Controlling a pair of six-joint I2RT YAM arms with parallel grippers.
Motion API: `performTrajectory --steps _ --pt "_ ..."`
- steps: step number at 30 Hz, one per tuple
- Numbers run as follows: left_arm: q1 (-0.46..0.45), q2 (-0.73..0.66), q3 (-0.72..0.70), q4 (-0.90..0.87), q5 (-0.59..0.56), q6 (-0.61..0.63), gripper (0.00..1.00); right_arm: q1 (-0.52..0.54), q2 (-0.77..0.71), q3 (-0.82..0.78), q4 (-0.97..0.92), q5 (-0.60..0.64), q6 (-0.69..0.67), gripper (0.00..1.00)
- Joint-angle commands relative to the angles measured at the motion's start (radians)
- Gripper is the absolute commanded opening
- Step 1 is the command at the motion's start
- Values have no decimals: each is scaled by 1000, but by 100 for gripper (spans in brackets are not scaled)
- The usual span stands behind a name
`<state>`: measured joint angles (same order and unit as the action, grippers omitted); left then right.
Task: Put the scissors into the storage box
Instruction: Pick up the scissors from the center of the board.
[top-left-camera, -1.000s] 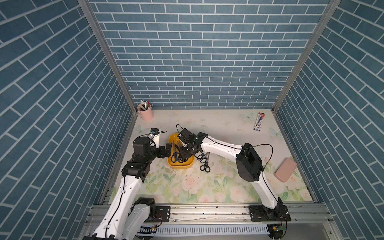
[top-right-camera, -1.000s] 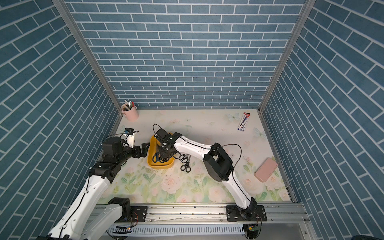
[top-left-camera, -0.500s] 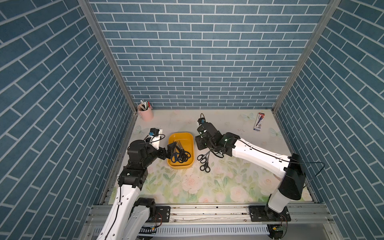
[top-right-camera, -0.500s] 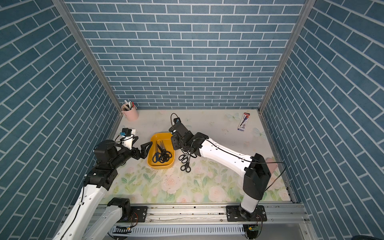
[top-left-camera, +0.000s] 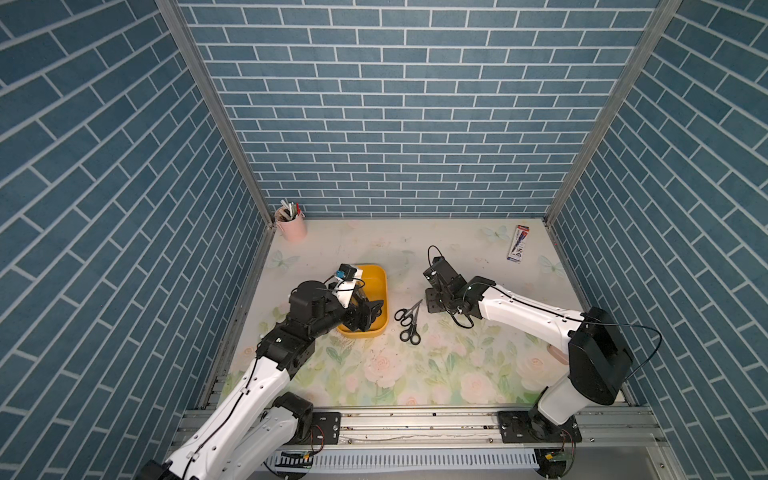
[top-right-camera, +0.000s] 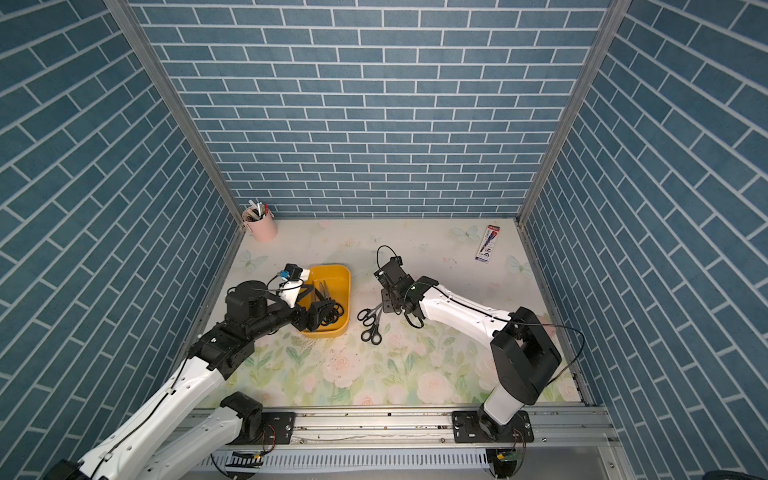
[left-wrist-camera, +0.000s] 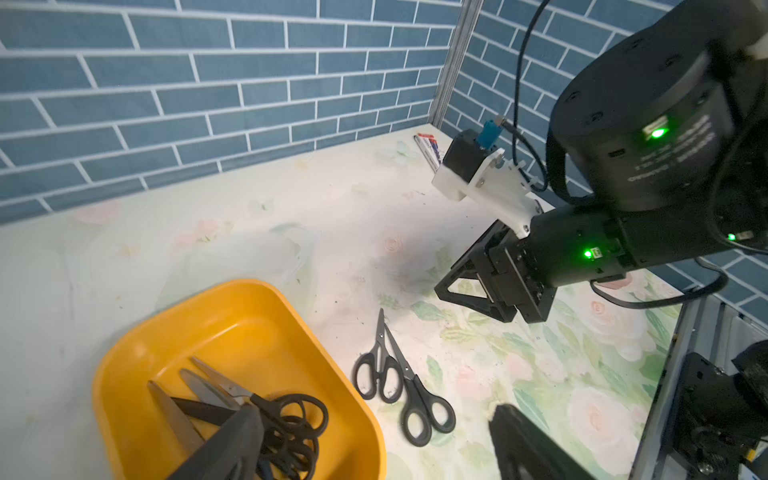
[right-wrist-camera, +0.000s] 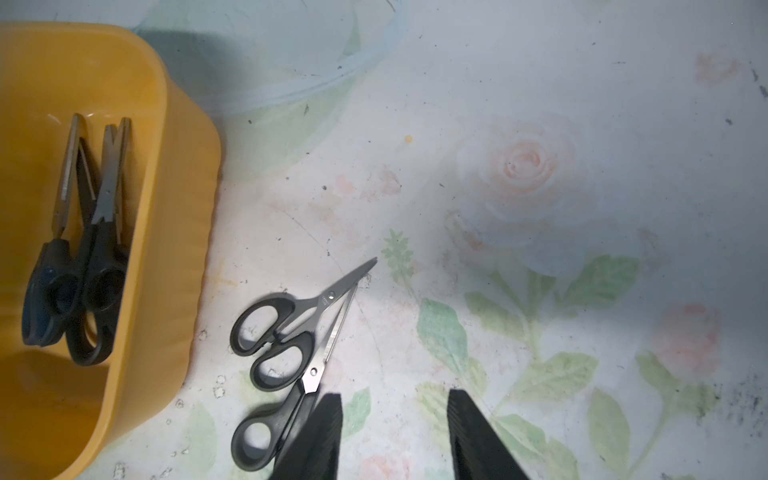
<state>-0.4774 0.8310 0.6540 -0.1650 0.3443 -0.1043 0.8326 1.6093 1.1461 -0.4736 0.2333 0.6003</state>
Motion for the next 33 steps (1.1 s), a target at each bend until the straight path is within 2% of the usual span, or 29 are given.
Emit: performTrajectory --steps 1,3,7,11,14,16,18,20,23,26,28,30,33 --pt "-121 48 29 16 -158 -162 93 -25 -51 -49 7 27 41 46" --pt "-207 94 56 -9 -279 -249 94 -24 -93 -90 52 47 21 46" --pt "-315 214 146 -130 -418 -403 92 -24 -245 -262 230 75 -24 48" --pt "-381 382 265 -261 -444 -451 87 -17 -325 -408 352 103 -132 54" --pt "-430 514 348 -325 -443 -461 84 30 -329 -437 378 136 -282 57" --pt "-444 574 367 -319 -422 -472 83 83 -353 -479 428 180 -369 58" --pt "-446 612 368 -291 -382 -483 82 108 -416 -552 502 164 -421 61" --pt "-446 655 381 -289 -373 -490 82 112 -509 -628 569 123 -441 64" --pt "-446 726 400 -299 -335 -473 76 114 -672 -739 641 115 -447 67" --pt "-451 796 424 -310 -300 -449 70 115 -820 -811 640 158 -451 69" --pt "-457 829 435 -308 -289 -440 70 112 -890 -847 637 126 -466 74" --pt "-460 861 457 -318 -287 -435 70 115 -924 -866 634 73 -469 74" --pt "-461 905 486 -337 -289 -428 66 115 -922 -880 623 65 -438 74"
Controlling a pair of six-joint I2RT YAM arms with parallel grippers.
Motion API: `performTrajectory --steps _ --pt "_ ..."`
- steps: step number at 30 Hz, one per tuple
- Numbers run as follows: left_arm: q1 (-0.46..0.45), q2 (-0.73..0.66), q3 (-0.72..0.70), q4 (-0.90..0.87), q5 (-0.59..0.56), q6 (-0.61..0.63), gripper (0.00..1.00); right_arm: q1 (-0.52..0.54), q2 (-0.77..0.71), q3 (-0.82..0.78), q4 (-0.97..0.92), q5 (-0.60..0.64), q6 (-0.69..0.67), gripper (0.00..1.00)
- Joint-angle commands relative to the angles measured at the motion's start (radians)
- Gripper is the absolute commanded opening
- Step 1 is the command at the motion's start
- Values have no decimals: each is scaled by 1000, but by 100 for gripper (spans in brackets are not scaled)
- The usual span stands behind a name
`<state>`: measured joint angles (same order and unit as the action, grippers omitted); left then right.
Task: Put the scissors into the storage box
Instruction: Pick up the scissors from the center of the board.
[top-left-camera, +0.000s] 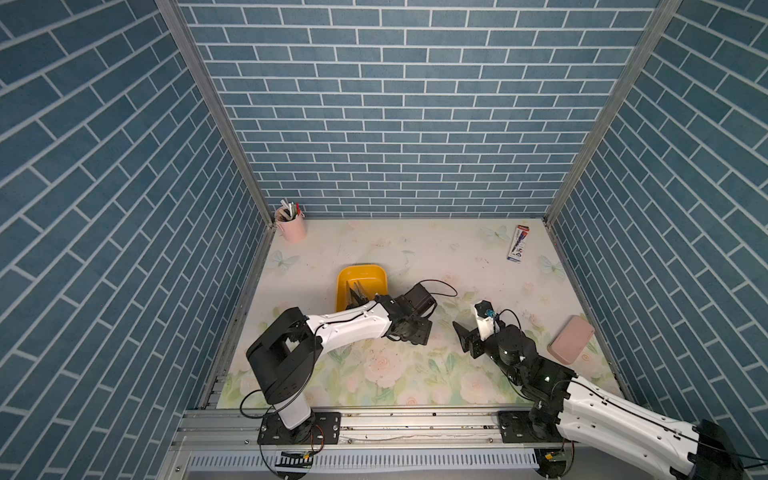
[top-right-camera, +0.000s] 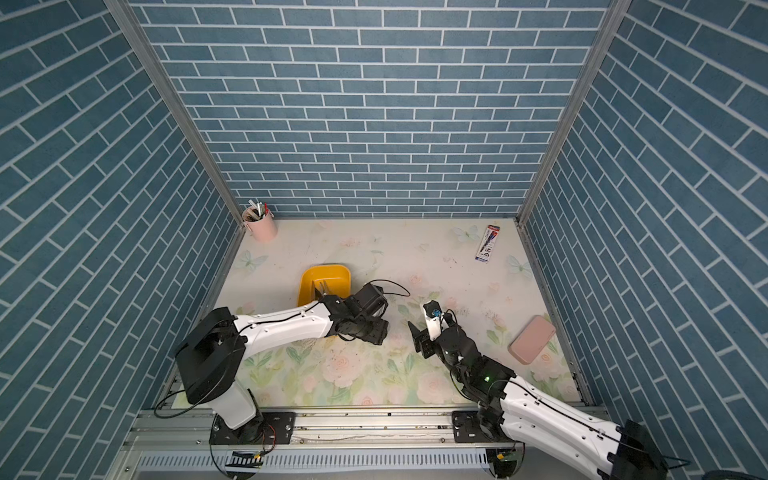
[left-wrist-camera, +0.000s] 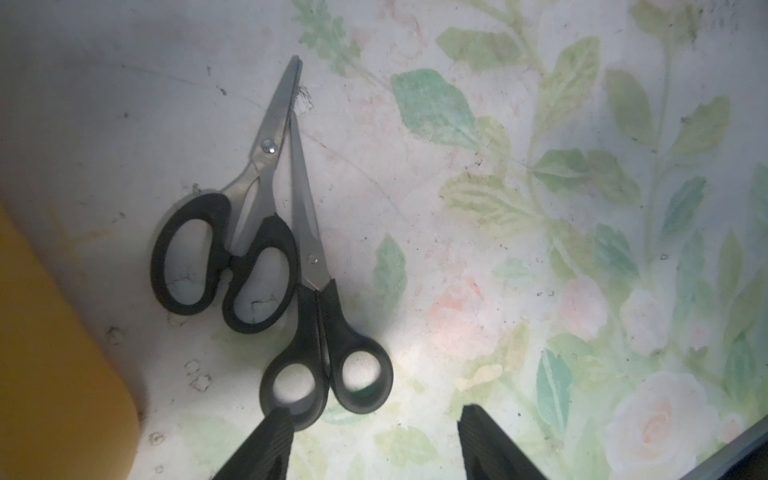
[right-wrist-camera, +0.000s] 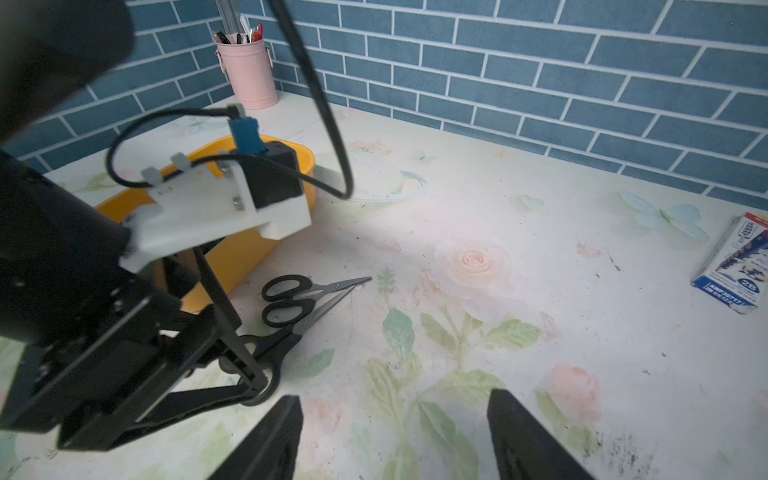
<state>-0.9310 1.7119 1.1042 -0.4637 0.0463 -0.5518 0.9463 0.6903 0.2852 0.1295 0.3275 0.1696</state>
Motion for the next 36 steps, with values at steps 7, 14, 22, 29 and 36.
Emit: performTrajectory --steps 7,14,22,29,36 --pt "-8 74 68 -96 -13 27 57 1 -13 -76 34 19 36 74" --pt "-6 45 30 -116 -43 6 50 1 -90 -116 52 49 40 75" --pt "-2 98 19 -78 -45 9 47 1 -95 -130 73 24 33 75" --pt "5 123 22 -56 -57 11 45 1 -51 -121 84 19 31 74" --pt "9 155 16 -45 -62 21 44 1 -32 -116 85 25 33 74"
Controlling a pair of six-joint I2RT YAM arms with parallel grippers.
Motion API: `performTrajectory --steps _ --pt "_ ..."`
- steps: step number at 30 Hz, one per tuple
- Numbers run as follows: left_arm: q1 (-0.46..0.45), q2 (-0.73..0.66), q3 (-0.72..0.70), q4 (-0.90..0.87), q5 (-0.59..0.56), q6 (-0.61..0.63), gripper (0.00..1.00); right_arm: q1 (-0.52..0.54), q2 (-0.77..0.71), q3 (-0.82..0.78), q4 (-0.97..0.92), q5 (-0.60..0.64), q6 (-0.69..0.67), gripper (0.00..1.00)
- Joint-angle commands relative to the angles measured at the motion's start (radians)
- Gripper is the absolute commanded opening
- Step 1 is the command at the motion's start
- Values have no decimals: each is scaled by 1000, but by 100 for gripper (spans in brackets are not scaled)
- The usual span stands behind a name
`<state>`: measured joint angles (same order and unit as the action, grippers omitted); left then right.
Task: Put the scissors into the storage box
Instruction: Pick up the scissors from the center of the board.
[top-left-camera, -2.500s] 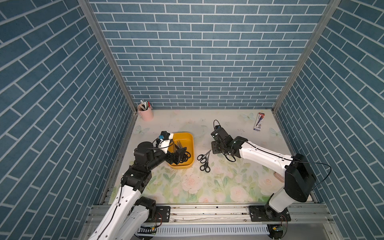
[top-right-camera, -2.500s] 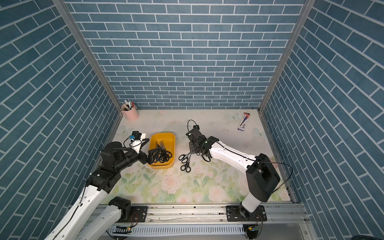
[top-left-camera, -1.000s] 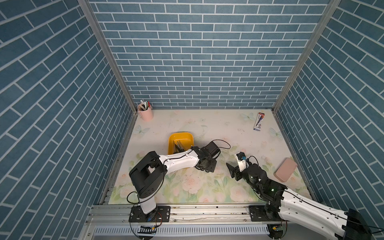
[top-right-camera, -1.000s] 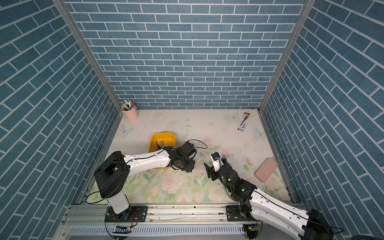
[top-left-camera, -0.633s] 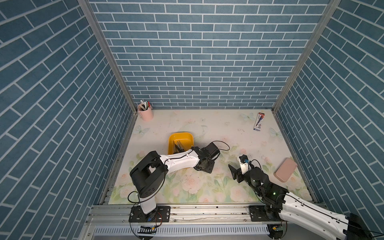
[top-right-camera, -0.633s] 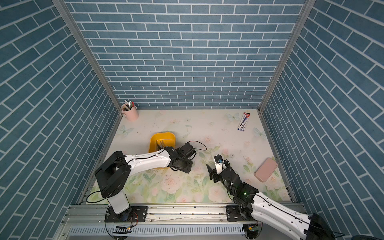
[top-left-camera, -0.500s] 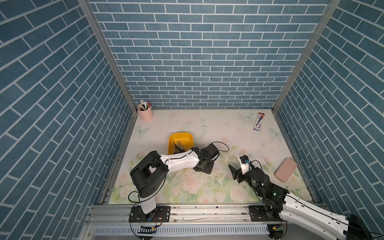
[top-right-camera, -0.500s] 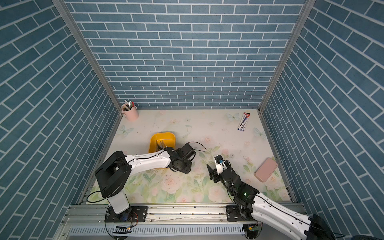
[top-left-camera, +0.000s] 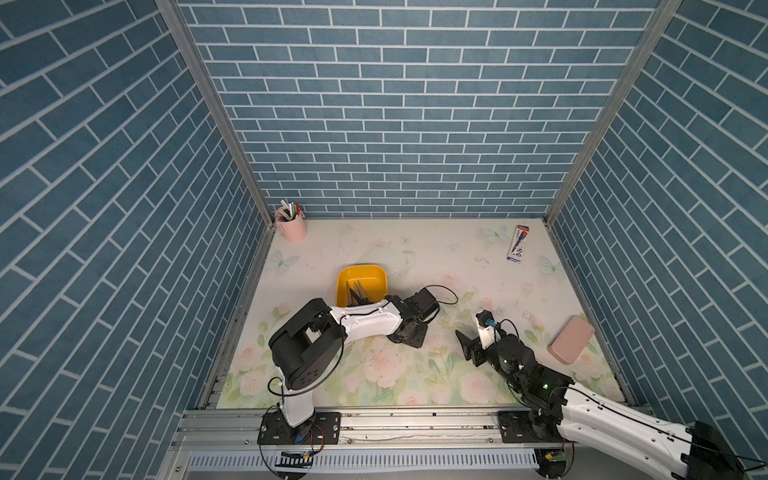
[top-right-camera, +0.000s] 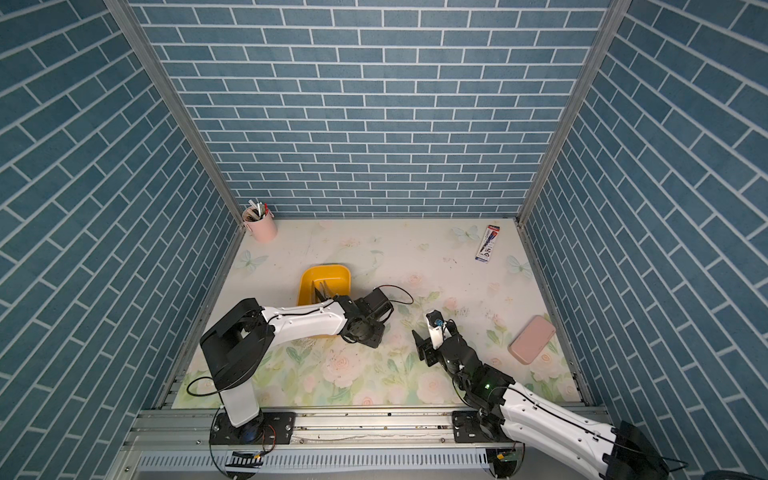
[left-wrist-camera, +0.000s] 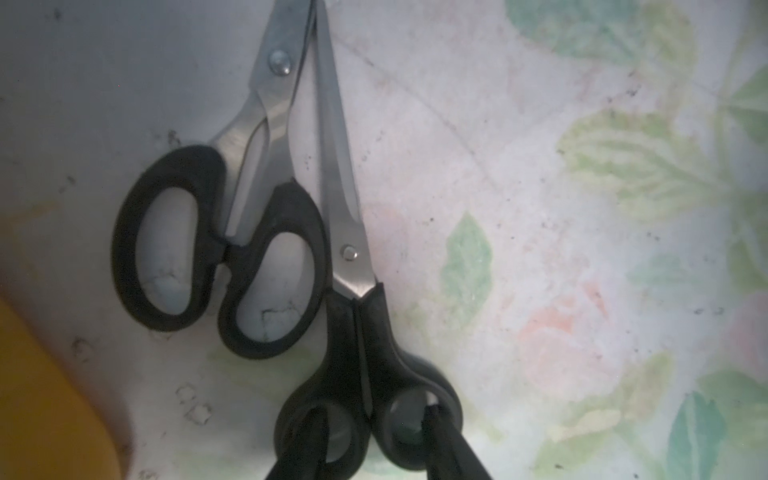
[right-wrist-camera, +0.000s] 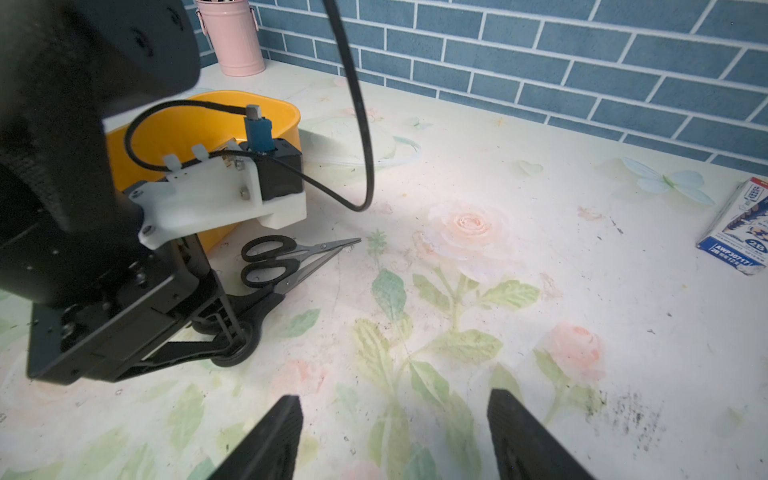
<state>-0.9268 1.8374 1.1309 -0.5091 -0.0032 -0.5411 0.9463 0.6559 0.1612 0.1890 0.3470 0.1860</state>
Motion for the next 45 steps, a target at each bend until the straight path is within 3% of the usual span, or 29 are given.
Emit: performTrajectory --steps 1,20,22,30,34,45 --pt "7 36 -10 1 -11 13 44 1 1 8 26 7 18 75" --pt "7 60 -2 -13 -8 28 29 1 22 13 27 29 26 74" --pt "6 64 3 -19 -6 29 23 0 26 16 23 33 27 75" --pt "7 61 24 -50 -8 38 18 0 -15 6 12 58 36 74" --pt "7 59 46 -80 -14 47 10 1 -24 4 10 66 40 74" --pt "6 25 111 -125 -15 53 8 1 21 18 13 68 43 74"
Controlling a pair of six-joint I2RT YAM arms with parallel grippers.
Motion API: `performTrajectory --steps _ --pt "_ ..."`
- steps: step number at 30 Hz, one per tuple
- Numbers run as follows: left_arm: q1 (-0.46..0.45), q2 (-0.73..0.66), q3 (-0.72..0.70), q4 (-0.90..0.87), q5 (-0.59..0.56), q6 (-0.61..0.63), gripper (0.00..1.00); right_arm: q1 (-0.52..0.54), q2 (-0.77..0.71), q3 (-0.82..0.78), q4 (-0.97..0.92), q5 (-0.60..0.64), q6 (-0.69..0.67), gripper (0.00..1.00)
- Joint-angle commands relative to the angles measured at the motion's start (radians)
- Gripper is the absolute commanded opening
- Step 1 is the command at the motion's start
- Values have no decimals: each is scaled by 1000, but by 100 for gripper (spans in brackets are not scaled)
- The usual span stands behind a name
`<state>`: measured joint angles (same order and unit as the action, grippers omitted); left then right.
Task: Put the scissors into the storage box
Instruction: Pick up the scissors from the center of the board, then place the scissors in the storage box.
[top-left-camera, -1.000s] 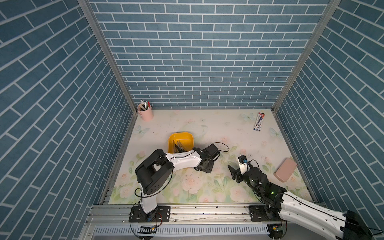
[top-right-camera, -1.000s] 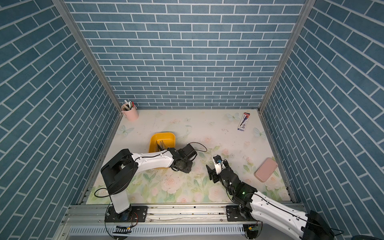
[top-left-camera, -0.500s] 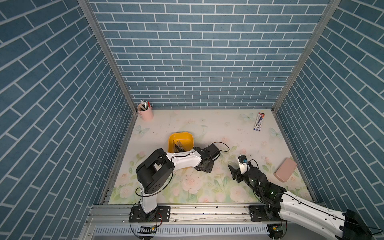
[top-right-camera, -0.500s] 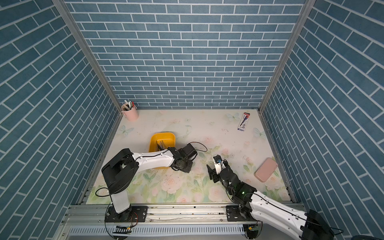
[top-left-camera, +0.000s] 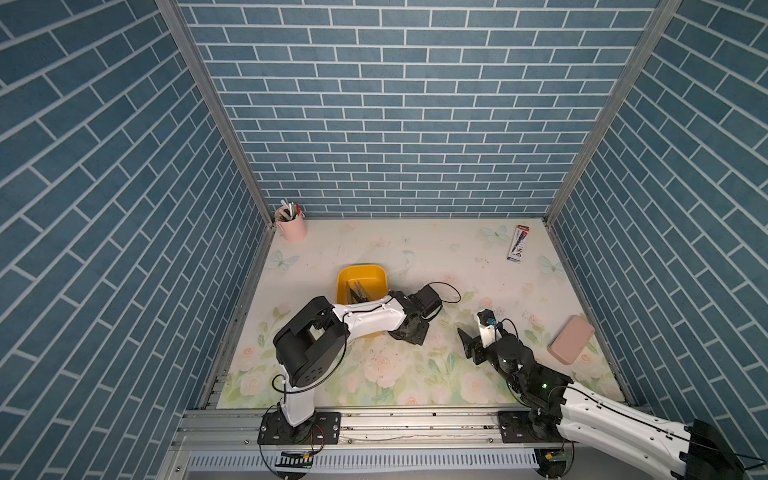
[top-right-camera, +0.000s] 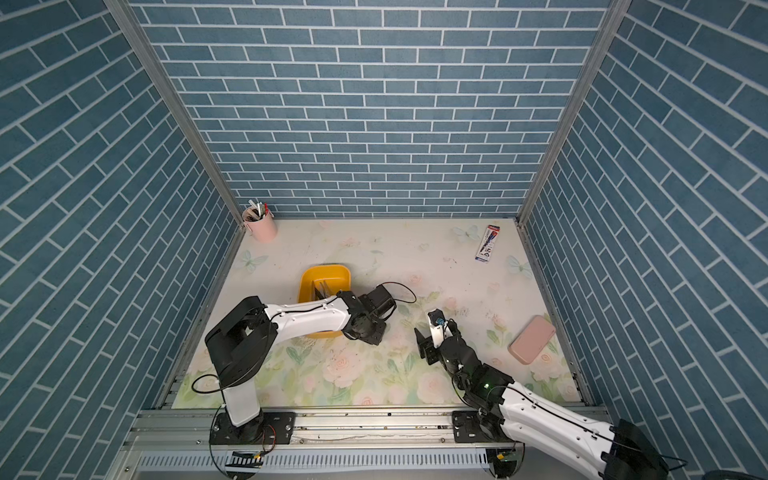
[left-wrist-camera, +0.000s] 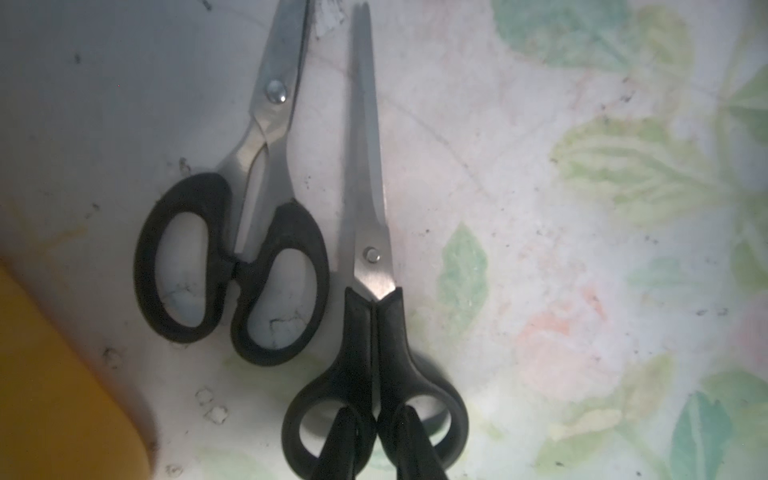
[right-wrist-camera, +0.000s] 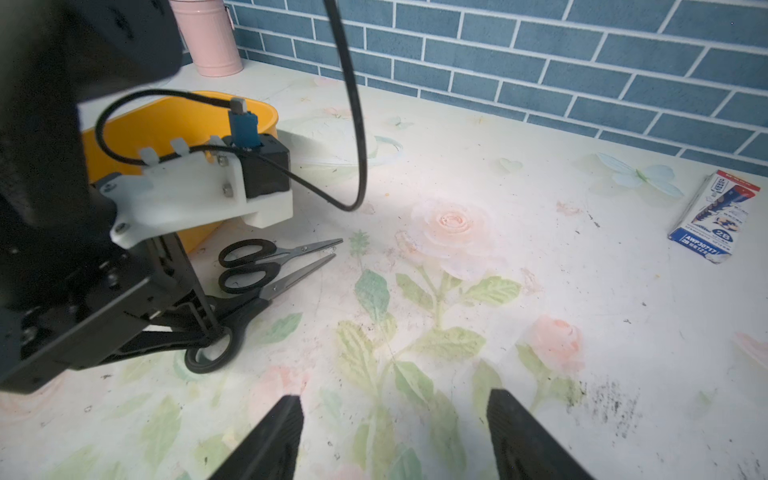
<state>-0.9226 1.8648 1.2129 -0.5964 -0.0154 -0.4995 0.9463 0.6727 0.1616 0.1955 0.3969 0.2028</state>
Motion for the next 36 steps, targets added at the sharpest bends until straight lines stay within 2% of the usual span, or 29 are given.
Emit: performTrajectory --steps 1,18,25,27,32,36 --pt "2 -4 34 -41 -4 11 7 1 5 17 5 19 26 74" --pt "12 -83 100 -109 -40 4 8 0 -21 11 2 28 29 74" --pt "70 -169 82 -127 -67 8 8 0 -25 10 2 19 24 74" --pt "100 -204 58 -123 -72 10 8 0 -39 5 12 -22 5 74" --pt "200 -296 -34 -91 -61 13 9 21 -81 -37 107 -275 -86 76" --pt "272 -351 -100 -82 -78 29 9 46 -49 -26 133 -334 -110 79"
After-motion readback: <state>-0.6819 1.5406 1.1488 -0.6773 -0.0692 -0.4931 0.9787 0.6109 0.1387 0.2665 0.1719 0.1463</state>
